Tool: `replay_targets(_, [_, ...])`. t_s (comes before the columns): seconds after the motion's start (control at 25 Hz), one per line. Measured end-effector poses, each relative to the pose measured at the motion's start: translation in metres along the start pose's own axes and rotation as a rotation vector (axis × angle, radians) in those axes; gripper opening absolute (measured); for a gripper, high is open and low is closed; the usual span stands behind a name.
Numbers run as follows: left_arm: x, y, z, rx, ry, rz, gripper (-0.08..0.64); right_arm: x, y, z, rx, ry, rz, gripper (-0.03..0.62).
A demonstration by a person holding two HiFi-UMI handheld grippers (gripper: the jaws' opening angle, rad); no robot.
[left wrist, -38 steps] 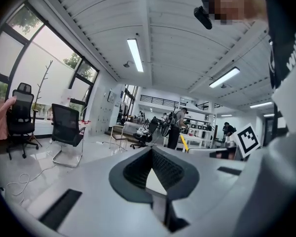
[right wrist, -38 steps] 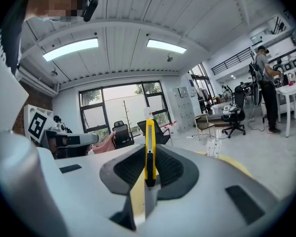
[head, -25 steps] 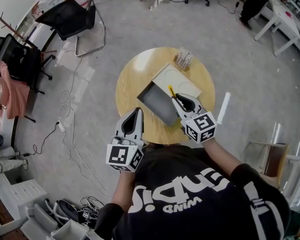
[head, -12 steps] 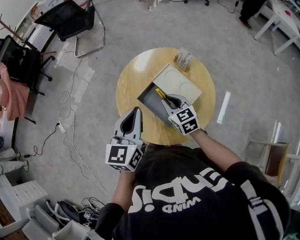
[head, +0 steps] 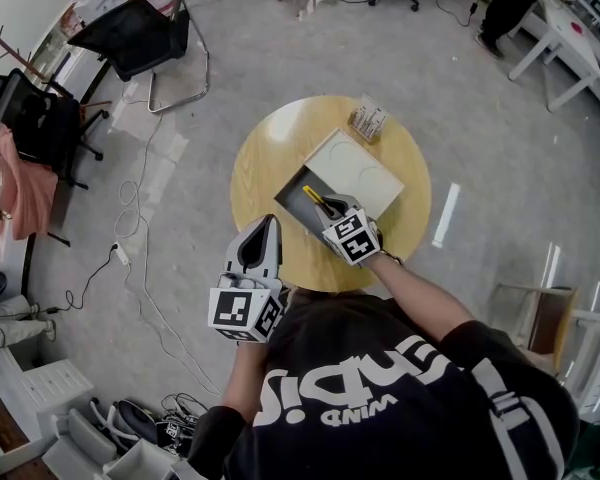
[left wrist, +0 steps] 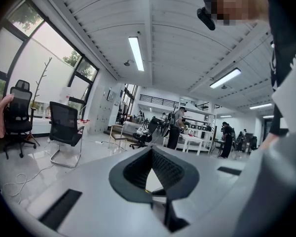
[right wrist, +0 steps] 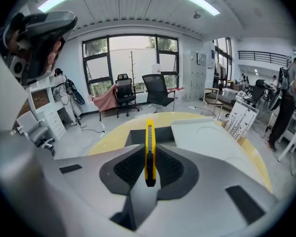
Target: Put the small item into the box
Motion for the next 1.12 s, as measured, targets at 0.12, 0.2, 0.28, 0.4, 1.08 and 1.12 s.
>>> replay_targets(0.12, [-0.001, 0.001, -0.002, 0.001, -0.001, -0.003, 0.009, -0.009, 0.008, 0.000, -0.010, 0.000, -0.039, 0.055])
replay_targets(0.2, [-0.001, 0.001, -0.003, 0.002, -0.003, -0.006, 0.009, -0.014, 0.012, -0.001, -0.014, -0.001, -0.060, 0.055])
replay_targets(0.28, [-0.001, 0.001, -0.004, 0.004, -0.004, -0.010, 0.009, -0.018, 0.015, -0.002, -0.011, -0.004, -0.077, 0.055])
replay_targets(0.4, [-0.001, 0.003, -0.005, 0.007, -0.008, -0.015, 0.009, -0.023, 0.022, -0.002, -0.004, -0.012, -0.104, 0.055])
replay_targets(1.08, [0.001, 0.003, -0.017, 0.007, -0.039, -0.028, 0.009, -0.050, 0.047, 0.000, -0.009, -0.017, -0.303, 0.055])
replay_targets(1.12, [0.001, 0.003, -0.017, 0.006, -0.040, -0.028, 0.009, -0.051, 0.047, 0.001, -0.013, -0.010, -0.310, 0.055])
Point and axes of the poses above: the fingertips, and each gripper's own axes: x backward along the fingers, z to its right, y out of its underside, the point moved 8 cm from there along x, backward along the fingers, and after that the axes turned 14 degrees about z, right-handed, at the moved point
